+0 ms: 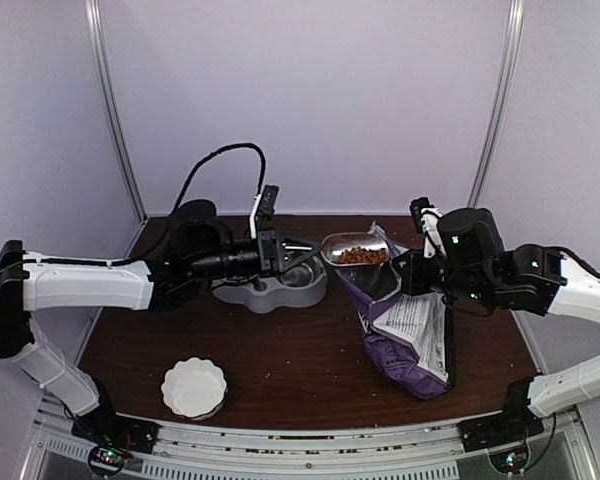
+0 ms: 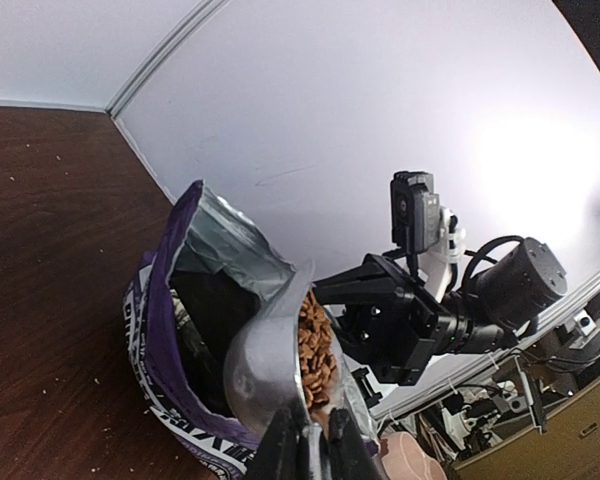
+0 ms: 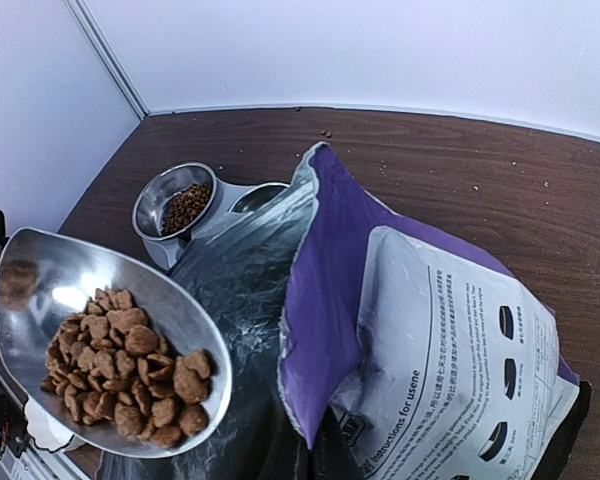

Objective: Serve the pet food

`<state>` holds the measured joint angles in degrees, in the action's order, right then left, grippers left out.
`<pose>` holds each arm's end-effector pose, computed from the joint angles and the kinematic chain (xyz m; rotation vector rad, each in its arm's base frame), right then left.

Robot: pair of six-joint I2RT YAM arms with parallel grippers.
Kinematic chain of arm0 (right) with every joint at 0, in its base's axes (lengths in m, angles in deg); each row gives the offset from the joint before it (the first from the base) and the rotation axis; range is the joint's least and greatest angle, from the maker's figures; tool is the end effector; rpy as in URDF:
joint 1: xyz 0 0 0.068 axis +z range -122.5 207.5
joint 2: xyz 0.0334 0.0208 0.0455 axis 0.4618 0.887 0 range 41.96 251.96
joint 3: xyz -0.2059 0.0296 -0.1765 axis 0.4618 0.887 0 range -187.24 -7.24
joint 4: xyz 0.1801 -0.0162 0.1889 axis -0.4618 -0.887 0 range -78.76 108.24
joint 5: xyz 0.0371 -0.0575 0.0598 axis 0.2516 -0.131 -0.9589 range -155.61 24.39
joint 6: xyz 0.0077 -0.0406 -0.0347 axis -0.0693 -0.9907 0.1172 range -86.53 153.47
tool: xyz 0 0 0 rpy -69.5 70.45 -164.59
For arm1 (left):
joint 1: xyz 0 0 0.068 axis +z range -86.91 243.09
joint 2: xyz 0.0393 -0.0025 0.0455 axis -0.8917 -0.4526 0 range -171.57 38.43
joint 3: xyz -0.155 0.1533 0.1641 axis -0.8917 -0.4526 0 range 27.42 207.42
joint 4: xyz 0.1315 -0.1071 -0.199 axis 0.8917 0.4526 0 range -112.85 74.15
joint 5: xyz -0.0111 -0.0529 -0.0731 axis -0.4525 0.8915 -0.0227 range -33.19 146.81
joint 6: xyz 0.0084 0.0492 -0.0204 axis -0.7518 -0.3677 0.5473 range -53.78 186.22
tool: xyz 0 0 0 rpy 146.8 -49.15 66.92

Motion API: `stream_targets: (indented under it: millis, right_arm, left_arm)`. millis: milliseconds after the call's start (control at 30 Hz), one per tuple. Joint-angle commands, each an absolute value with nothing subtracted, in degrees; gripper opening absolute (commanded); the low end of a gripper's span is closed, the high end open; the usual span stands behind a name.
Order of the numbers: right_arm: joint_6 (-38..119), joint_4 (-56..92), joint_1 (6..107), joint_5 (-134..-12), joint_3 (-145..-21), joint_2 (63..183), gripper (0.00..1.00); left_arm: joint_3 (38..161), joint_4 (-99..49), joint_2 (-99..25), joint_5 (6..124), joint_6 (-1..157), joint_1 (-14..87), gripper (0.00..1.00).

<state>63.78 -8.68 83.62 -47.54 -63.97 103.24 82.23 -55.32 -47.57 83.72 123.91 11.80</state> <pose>0.1398 0.1882 0.3291 -0.2914 2.1229 0.5717 0.2051 -0.2816 0.3037 0.3450 1.8533 -1.7786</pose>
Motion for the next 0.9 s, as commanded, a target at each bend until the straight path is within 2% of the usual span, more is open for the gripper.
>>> stream_targets:
  millis: [0, 400, 867]
  right_arm:
    - [64.3, -8.7, 83.2, -45.7, -63.4, 101.8, 0.00]
    - [64.5, -8.7, 82.7, -45.9, -63.3, 101.9, 0.00]
    - [64.8, -8.5, 82.0, -46.2, -62.6, 101.8, 0.00]
  left_arm:
    - [81.2, -63.7, -45.9, 86.9, 127.4, 12.4, 0.00]
    - [79.2, -68.7, -45.0, 88.2, 133.0, 15.6, 0.00]
    - [74.1, -51.1, -36.9, 80.9, 125.8, 24.3, 0.00]
